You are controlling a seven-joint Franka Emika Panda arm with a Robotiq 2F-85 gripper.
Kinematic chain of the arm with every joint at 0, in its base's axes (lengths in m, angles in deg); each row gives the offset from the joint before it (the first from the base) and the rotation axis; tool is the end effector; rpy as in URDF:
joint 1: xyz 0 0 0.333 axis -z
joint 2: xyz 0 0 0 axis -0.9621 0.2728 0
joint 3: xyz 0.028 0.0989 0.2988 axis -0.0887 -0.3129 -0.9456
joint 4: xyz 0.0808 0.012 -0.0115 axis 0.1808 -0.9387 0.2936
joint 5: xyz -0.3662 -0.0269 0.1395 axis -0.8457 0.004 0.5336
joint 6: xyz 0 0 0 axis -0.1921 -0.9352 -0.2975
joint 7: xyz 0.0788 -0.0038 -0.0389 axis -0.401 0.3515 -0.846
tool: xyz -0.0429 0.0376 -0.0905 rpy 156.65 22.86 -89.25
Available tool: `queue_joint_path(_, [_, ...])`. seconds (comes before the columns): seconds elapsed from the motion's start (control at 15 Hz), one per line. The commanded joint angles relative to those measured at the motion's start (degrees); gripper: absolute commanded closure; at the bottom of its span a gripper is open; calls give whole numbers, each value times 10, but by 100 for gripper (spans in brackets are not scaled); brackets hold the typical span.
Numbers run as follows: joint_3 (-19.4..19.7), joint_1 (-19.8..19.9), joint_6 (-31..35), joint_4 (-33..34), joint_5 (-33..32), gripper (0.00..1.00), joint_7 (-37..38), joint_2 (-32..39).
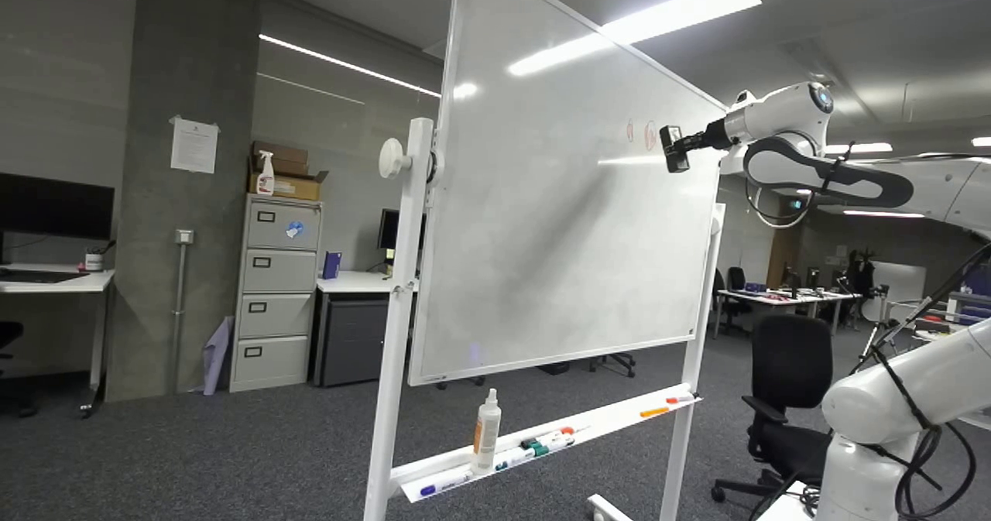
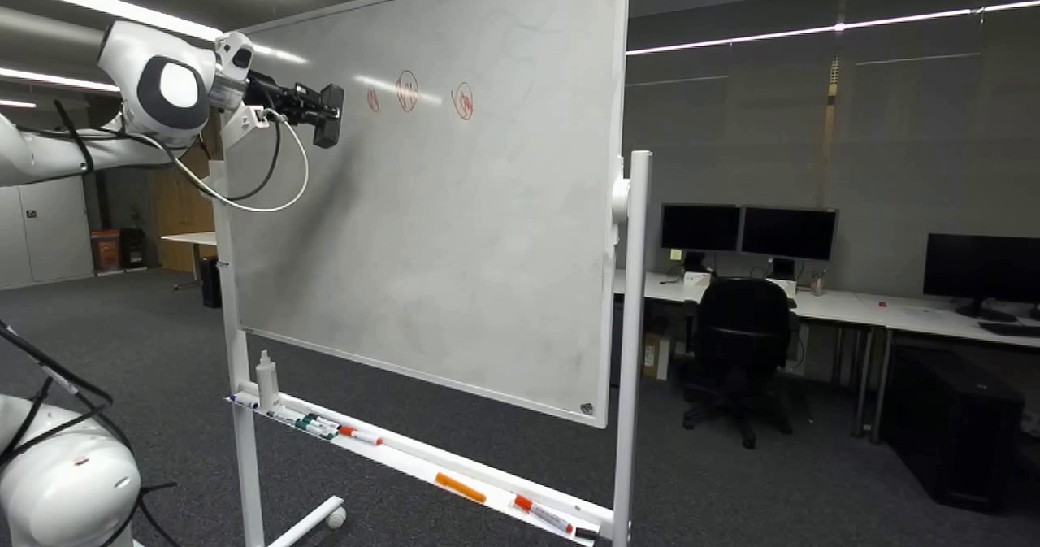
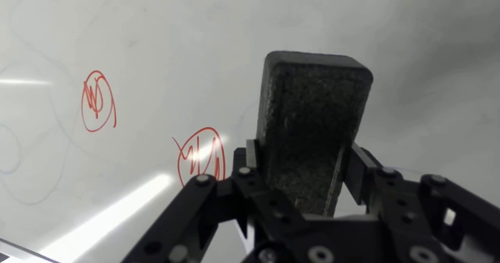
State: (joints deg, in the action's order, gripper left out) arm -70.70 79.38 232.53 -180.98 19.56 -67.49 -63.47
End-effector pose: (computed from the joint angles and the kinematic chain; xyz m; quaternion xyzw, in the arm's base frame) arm 0.3039 0.0437 0.8705 0.7683 0.0180 0.6208 0.1549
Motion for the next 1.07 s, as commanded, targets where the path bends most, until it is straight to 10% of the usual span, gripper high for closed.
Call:
queue_joint_path(0.0, [6, 3, 21, 12, 25, 69, -26, 21])
queue_joint_path(1.0, [-6, 6, 134, 120, 30, 69, -60, 147])
